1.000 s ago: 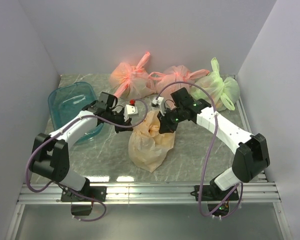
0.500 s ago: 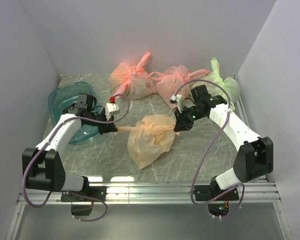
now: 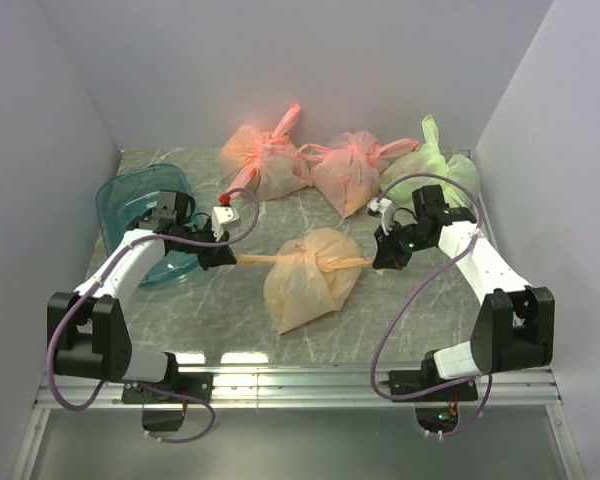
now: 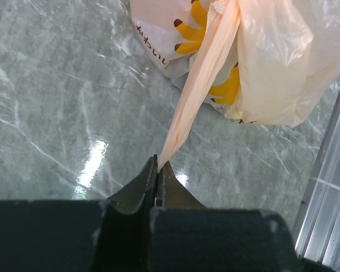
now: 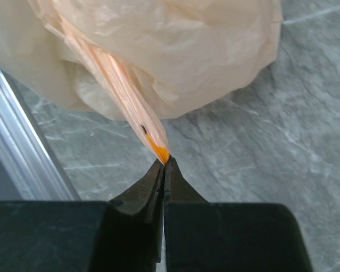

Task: Place the fake fruits into the plastic bag and tie a complex knot

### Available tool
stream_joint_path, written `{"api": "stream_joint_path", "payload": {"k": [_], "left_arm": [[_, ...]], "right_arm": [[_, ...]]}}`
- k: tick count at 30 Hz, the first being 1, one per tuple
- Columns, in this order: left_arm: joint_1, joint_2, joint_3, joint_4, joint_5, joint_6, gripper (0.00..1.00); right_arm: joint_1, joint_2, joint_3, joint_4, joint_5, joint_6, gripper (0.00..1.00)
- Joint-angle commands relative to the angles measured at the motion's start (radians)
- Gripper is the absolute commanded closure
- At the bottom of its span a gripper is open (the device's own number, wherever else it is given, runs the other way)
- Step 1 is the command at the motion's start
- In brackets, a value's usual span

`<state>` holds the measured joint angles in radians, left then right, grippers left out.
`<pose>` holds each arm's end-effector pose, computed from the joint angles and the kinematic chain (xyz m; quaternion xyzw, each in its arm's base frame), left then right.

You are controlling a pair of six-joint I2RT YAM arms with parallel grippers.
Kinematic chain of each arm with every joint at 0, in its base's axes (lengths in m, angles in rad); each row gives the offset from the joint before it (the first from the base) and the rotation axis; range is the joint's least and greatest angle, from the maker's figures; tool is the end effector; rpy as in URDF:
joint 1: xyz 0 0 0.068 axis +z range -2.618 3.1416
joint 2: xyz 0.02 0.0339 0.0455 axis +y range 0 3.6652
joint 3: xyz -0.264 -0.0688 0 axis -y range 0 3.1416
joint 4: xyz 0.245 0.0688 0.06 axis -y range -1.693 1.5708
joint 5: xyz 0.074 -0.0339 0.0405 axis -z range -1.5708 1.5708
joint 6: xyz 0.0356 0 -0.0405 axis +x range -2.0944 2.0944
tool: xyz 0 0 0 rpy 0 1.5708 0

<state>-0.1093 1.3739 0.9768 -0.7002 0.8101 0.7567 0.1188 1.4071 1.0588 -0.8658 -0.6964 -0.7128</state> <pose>0.2581 -0.0543 0.2453 0.4588 0.7722 -0.2946 0.3262 0.2586 0.0539 0.2518 -0.4290 0.8218 0.2723 0.2577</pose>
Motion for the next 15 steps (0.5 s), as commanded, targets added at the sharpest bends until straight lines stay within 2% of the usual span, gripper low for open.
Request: {"api": "stream_joint_path", "payload": {"k": [1,7,9,12,15], "left_arm": [[0.088,0.027,-0.029,0.025,-0.275,-0.013,1.00],[0.108,0.054,-0.026,0.044,-0.305,0.006,1.00],[0.108,0.053,0.026,0.021,-0.275,-0.008,1.00],[0.108,0.056,0.213,-0.070,-0.236,0.012,1.00],[0.146,0.040,0.275,-0.119,-0.206,0.033,1.00]], "right_arm": [[-0.110,0.001,-0.045,0.030,0.297,-0.068,1.00],[-0.177,0.032,-0.092,0.053,0.339,-0.097,1.00],[-0.179,0.027,-0.031,0.019,0.307,-0.090,1.00],[-0.182,-0.005,0.068,-0.054,0.284,-0.089,1.00],[-0.206,-0.017,0.118,-0.114,0.288,-0.120,1.00]]}}
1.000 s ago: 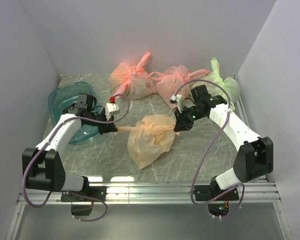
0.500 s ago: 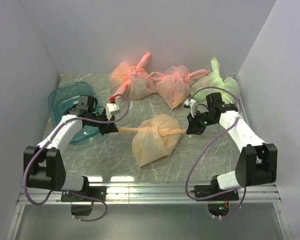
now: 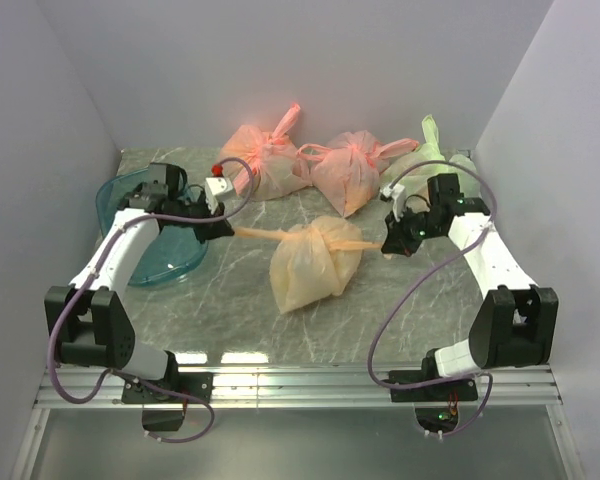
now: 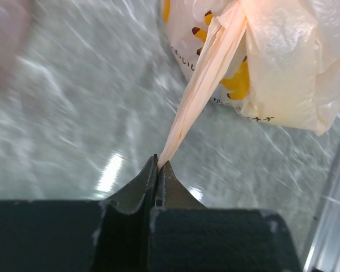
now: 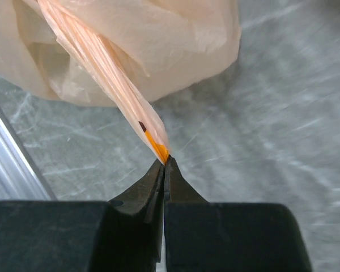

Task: Place the fake fruits into the plastic bag and tie a complex knot

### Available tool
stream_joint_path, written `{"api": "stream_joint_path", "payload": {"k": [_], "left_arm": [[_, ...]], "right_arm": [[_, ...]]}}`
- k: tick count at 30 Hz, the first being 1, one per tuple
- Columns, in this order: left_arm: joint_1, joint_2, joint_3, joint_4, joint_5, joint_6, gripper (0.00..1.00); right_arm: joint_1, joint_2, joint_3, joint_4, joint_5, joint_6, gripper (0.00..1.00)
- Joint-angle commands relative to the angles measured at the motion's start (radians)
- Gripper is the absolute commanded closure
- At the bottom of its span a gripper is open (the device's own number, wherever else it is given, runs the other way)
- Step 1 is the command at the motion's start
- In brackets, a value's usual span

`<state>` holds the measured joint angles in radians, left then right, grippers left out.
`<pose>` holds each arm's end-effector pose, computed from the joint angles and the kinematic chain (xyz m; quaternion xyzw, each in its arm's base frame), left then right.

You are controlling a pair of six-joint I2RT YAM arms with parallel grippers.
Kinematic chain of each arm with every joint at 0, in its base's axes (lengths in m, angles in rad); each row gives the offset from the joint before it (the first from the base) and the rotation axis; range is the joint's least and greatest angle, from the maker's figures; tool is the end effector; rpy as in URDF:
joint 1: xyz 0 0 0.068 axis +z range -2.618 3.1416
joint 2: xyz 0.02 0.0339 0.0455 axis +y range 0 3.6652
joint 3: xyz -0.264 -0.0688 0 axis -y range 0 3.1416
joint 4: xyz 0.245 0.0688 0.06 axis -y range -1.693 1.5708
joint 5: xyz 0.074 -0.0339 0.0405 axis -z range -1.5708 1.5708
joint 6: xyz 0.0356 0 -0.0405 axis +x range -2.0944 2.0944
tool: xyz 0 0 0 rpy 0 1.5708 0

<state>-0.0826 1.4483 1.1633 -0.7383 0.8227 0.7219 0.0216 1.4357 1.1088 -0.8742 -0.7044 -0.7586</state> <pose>0.2877 -0.0500 0.2804 0.4449 0.7697 -0.2876 0.3562 0.2717 0.0289 0.2590 -0.4095 0.8292 0.2542 0.2831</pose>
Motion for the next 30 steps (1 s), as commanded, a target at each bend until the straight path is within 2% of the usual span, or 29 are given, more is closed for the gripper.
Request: {"api": "stream_joint_path", "payload": {"k": [1,8,11,14,19,22,26,27,28,29,30], "left_arm": [[0.125,-0.038,0.088,-0.091,-0.220,0.077,1.00],[0.210,-0.016,-0.083,-0.030,-0.269,0.117,1.00],[0.253,0.004,-0.122,-0.018,-0.284,0.143,1.00],[0.276,0.030,-0.050,-0.058,-0.267,0.149,1.00],[0.296,0.043,0.153,-0.128,-0.209,0.119,1.00],[0.297,0.046,0.141,-0.128,-0.211,0.132,1.00],[0.297,0.055,0.041,-0.079,-0.176,0.126,1.00],[0.296,0.060,0.050,-0.142,-0.137,0.163,1.00],[0.281,0.069,0.062,-0.176,-0.049,0.183,0.98],[0.259,0.067,0.071,-0.208,-0.022,0.194,0.90],[0.232,0.058,0.075,-0.223,-0.005,0.191,0.66]], "right_arm": [[-0.126,-0.044,0.065,-0.120,0.304,-0.093,1.00],[-0.152,0.005,-0.116,0.021,0.365,-0.091,1.00],[-0.179,0.029,-0.135,0.046,0.390,-0.119,1.00],[-0.189,0.040,-0.052,-0.008,0.373,-0.119,1.00],[-0.207,0.026,0.091,-0.114,0.345,-0.125,1.00],[-0.207,0.025,0.068,-0.102,0.341,-0.128,1.00],[-0.184,0.063,-0.021,-0.062,0.315,-0.096,1.00],[-0.178,0.071,-0.026,-0.065,0.303,-0.093,1.00],[-0.169,0.074,-0.032,-0.063,0.290,-0.085,1.00],[-0.164,0.074,-0.041,-0.060,0.290,-0.085,1.00],[-0.160,0.075,-0.040,-0.063,0.290,-0.087,1.00]]}}
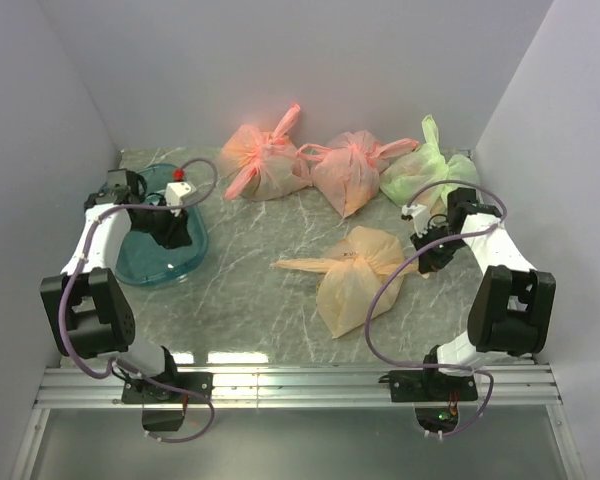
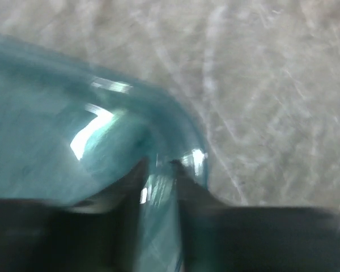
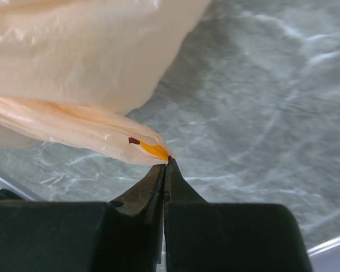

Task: Place the fake fruits into the plastic bag and tie a complex knot

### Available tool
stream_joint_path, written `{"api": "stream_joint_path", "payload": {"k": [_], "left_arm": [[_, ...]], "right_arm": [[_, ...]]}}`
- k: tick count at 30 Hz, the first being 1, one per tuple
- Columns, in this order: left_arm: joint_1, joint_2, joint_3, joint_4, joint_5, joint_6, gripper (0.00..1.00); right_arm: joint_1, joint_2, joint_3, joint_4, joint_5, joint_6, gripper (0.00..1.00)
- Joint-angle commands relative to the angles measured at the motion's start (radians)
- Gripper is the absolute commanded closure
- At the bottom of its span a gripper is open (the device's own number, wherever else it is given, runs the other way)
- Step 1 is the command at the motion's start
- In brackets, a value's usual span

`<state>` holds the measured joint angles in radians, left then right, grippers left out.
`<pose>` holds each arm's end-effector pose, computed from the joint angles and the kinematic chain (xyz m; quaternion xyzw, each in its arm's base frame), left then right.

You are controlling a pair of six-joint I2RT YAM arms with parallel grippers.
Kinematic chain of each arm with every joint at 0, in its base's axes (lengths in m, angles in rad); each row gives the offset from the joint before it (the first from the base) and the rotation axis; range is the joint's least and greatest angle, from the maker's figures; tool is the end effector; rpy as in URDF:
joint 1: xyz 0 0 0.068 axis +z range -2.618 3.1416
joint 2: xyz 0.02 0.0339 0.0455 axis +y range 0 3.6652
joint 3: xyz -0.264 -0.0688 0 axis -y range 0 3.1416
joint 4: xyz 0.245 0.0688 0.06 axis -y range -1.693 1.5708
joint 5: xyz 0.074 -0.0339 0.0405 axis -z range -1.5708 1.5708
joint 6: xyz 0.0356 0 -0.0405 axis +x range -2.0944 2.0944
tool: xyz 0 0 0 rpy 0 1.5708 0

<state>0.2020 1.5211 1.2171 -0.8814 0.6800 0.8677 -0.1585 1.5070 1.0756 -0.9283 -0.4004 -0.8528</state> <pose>0.2953 0.0376 0.2669 0.3627 0.8537 -0.1896 0.3222 0.2720 -0.0294 0.2246 -0.3513 0.9093 0.1230 0.1861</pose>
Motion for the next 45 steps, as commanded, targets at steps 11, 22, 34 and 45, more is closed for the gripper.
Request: {"api": "stream_joint_path", "payload": {"k": [11,22,34,45], "left_arm": [[-0.548,-0.052,-0.073,0.283,0.049,-0.126,0.01],[-0.722,0.168,0.012,0.380,0.020,-0.053,0.01],[-0.842,0.301,0.045,0.532,-0.073,-0.113,0.19],[-0.843,0.324,0.073,0.568,-0.068,-0.190,0.28]], "right_arm": [[0.085,-0.113,0.031,-0.067,-0.097,-0.127,0.15],[0.206,-0.056,-0.058,0.114,0.080,-0.101,0.23],[0.185,-0.129,-0.076,0.079,0.126,-0.166,0.25],[0.086,-0.082,-0.072,0.058,0.092,-0.286,0.27]]}}
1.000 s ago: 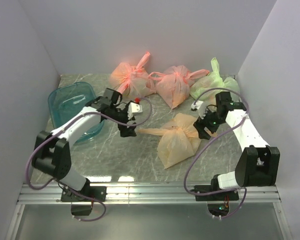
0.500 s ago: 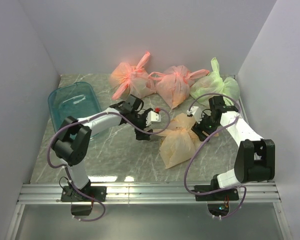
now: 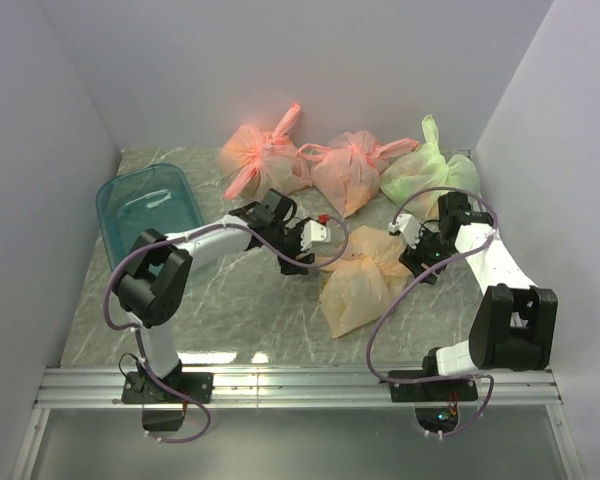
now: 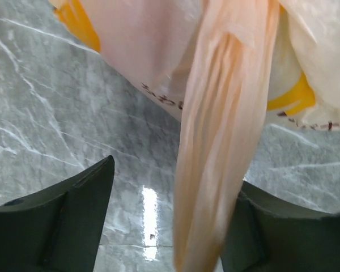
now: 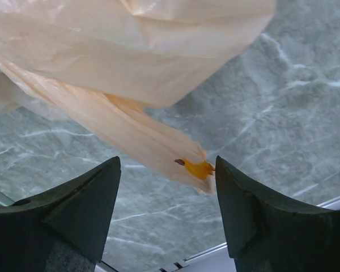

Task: Place the fake fruits into the plastic bag and tie a complex knot

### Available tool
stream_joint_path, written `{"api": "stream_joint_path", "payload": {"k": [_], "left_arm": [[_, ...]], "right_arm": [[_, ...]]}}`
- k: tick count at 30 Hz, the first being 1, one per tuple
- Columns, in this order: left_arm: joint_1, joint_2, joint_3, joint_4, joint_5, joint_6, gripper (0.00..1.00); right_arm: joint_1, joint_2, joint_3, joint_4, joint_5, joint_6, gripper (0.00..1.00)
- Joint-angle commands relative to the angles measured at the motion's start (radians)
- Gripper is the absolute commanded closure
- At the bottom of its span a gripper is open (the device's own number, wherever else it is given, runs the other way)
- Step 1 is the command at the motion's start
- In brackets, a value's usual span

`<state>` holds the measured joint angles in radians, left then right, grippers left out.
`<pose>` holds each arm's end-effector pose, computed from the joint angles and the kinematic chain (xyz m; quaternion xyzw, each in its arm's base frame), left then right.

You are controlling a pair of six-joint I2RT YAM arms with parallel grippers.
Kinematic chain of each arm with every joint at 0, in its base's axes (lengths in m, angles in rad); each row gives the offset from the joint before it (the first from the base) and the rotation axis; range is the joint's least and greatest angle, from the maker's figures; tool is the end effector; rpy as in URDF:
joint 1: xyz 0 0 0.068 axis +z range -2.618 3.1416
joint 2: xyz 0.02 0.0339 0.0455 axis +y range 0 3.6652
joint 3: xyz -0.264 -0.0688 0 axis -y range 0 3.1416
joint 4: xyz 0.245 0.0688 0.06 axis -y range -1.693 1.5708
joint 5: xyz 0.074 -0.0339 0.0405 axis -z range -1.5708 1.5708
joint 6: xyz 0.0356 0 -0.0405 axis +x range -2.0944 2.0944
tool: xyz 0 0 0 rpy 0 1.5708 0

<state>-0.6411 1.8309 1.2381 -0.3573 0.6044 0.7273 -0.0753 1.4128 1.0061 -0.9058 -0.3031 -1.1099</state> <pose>0.2962 -0.2463 0.1975 0.6450 0.6470 -0.2706 0.3035 0.2549 -0.0086 0.2280 -0.5017 0.8424 0.0531 0.1892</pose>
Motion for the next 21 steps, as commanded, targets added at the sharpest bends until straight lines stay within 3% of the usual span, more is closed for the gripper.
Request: {"api": "stream_joint_path", "payload": {"k": [1,4,5,6,8,9,13,16,18,21], "left_arm": [[-0.003,0.022,0.067,0.046,0.002,-0.080,0.29],[-0.003,0.067,0.109,0.057,-0.038,-0.210,0.51],[-0.002,0.086,0.122,0.046,-0.043,-0.244,0.71],[0.003,0.090,0.127,0.049,-0.049,-0.279,0.82],[0.015,0.068,0.098,0.082,-0.057,-0.415,0.99],[0.035,0.051,0.077,0.107,-0.060,-0.472,1.00],[0.121,-0.060,-0.067,0.218,-0.170,-0.905,1.00],[0.224,-0.143,-0.121,0.137,-0.302,-1.174,1.00],[0.297,-0.171,-0.147,0.092,-0.328,-1.323,1.00],[0.389,-0.229,-0.216,0.122,-0.299,-1.420,1.00]], "right_arm": [[0.011,0.030,0.005,0.045,-0.011,-0.012,0.28],[0.022,0.089,0.025,0.110,-0.010,0.076,0.41],[0.022,0.103,0.026,0.128,-0.002,0.120,0.49],[0.020,0.106,0.029,0.160,0.002,0.148,0.68],[0.020,0.101,0.031,0.180,0.012,0.223,0.95],[0.020,0.089,0.029,0.206,0.009,0.260,1.00],[0.020,0.023,0.017,0.264,-0.005,0.511,1.00],[0.022,-0.047,-0.033,0.334,0.059,0.852,1.00],[0.022,-0.083,-0.063,0.346,0.059,0.967,1.00],[0.019,-0.112,-0.090,0.347,0.032,1.148,1.00]]}}
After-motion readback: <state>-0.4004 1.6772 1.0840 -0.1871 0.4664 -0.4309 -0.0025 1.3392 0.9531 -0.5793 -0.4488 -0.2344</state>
